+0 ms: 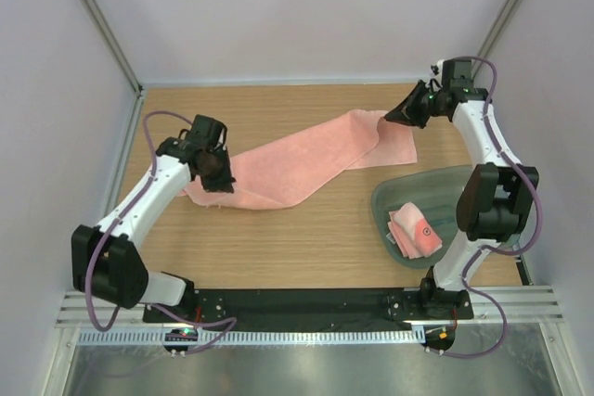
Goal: Roll the towels
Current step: Flatten the towel
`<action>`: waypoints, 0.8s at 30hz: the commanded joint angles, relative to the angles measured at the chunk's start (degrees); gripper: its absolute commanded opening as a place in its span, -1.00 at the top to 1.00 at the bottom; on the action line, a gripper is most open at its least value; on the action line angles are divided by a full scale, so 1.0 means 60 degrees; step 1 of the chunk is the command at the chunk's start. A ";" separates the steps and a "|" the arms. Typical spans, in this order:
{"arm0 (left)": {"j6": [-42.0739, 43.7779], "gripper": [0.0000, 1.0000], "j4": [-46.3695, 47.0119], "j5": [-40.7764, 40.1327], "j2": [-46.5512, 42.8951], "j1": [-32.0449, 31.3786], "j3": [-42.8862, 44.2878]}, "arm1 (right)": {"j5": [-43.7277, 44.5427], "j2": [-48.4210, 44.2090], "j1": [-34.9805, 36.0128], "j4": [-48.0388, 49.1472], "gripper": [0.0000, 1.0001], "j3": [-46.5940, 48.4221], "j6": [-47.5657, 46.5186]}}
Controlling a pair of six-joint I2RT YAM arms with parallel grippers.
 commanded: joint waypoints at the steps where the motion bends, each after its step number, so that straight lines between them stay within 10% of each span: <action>1: 0.0241 0.99 -0.1012 -0.0630 -0.1199 -0.0022 0.0751 | -0.0268 -0.1460 0.0020 -0.0105 0.98 -0.0129 -0.0130; 12: 0.0314 1.00 -0.2492 -0.1702 -0.3414 0.0066 0.1996 | -0.0327 -0.2534 -0.0097 -0.1072 0.98 0.0249 -0.0234; 24: 0.1325 1.00 -0.1351 -0.0124 0.1239 0.2130 0.6057 | -0.0984 0.2765 -0.0083 -0.2024 0.98 0.7012 0.0805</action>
